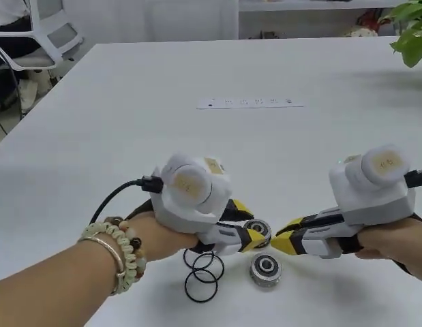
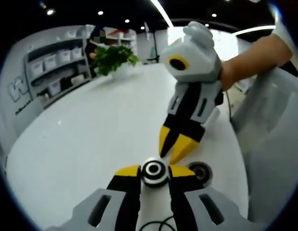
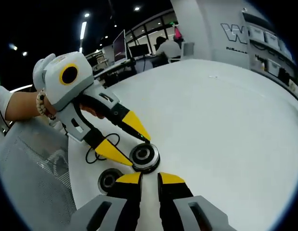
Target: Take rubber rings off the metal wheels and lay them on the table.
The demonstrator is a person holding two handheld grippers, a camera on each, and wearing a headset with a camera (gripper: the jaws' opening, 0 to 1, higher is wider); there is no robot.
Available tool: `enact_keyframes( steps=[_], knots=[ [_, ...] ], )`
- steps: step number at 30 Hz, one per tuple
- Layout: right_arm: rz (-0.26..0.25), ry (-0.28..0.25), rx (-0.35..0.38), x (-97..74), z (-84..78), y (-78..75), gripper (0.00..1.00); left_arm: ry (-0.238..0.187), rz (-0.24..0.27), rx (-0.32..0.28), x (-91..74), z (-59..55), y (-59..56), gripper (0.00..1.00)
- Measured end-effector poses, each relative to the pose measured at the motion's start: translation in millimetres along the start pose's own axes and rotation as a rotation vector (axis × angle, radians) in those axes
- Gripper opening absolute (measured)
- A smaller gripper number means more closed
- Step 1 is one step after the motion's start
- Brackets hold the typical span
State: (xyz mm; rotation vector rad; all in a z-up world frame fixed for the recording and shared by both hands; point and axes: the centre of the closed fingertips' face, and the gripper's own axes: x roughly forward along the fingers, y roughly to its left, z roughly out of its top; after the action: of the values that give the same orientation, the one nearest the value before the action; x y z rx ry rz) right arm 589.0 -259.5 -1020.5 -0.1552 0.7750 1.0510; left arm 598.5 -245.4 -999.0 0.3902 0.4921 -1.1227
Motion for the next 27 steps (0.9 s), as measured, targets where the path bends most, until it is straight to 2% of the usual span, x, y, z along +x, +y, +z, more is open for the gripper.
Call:
enact_keyframes(
  steps=[3, 7, 10, 15, 27],
  knots=[
    [0.003, 0.006, -0.004, 1.1, -1.3, 1.4, 0.11, 0.001, 0.004, -0.008, 1.2, -1.2, 0.6, 0.2],
    [0.003, -0.006, -0.017, 1.5, 1.3, 2.4, 0.14, -0.01, -0.015, -0.057, 0.7, -2.0, -0.7, 0.18],
    [0.001, -0.012, -0.035, 2.8, 3.1, 3.5, 0.18, -0.02, -0.013, -0.052, -0.4, -1.8, -1.0, 0.17],
    [0.003, -0.006, -0.06, 4.1, 3.8, 6.0, 0.17, -0.032, 0.002, -0.066, 0.0, -1.5, 1.1, 0.14],
    [-0.011, -0.007, -0.12, 8.8, 5.0, 5.0, 0.19, -0.047, 0.0, -0.073, 0.2, -2.4, -1.4, 0.14]
  ],
)
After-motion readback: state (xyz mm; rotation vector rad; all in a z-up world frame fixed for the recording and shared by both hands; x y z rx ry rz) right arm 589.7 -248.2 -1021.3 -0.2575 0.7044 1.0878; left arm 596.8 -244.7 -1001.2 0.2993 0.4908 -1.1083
